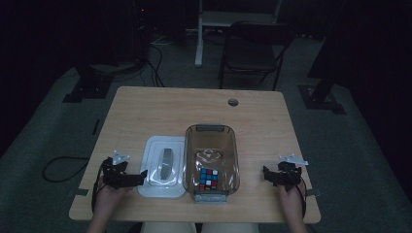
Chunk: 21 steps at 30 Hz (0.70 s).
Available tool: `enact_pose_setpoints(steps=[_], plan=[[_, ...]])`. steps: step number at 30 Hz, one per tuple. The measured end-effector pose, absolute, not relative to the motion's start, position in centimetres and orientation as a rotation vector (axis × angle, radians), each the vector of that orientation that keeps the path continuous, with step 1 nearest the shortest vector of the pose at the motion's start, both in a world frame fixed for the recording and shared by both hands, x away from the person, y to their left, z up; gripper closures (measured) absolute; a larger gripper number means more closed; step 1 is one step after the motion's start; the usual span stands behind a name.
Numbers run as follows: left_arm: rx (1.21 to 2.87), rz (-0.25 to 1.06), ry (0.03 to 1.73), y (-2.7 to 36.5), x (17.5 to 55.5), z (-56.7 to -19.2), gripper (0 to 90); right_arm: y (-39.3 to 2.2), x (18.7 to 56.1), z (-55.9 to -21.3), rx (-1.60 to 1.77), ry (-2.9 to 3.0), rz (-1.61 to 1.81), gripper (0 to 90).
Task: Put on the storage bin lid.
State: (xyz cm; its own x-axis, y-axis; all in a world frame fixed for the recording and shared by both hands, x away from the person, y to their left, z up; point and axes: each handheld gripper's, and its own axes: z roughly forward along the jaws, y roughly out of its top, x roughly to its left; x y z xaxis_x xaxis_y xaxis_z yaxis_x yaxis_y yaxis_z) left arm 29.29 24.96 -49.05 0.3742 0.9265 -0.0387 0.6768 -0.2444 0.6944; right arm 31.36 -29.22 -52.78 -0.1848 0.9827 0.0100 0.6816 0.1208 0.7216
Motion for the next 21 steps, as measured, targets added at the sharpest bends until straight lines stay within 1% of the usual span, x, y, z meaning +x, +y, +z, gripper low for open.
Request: enact_pose_setpoints(steps=[3, 13, 16, 21], plan=[[2.012, 0.476, 1.335, 23.8, 29.2, -48.6, 1.4, -29.2, 31.4, -52.8, 1.606, 1.927, 0.831, 11.9], [2.035, 0.438, 1.259, 21.2, 29.3, -47.6, 1.4, -29.2, 31.4, -52.8, 1.605, 1.927, 0.831, 12.0], [2.043, 0.401, 1.227, 20.3, 29.7, -47.6, 1.3, -29.2, 31.4, -52.8, 1.606, 1.927, 0.831, 11.9], [2.053, 0.403, 1.214, 19.3, 30.2, -47.6, 1.4, -29.2, 31.4, -52.8, 1.605, 1.927, 0.831, 11.9]])
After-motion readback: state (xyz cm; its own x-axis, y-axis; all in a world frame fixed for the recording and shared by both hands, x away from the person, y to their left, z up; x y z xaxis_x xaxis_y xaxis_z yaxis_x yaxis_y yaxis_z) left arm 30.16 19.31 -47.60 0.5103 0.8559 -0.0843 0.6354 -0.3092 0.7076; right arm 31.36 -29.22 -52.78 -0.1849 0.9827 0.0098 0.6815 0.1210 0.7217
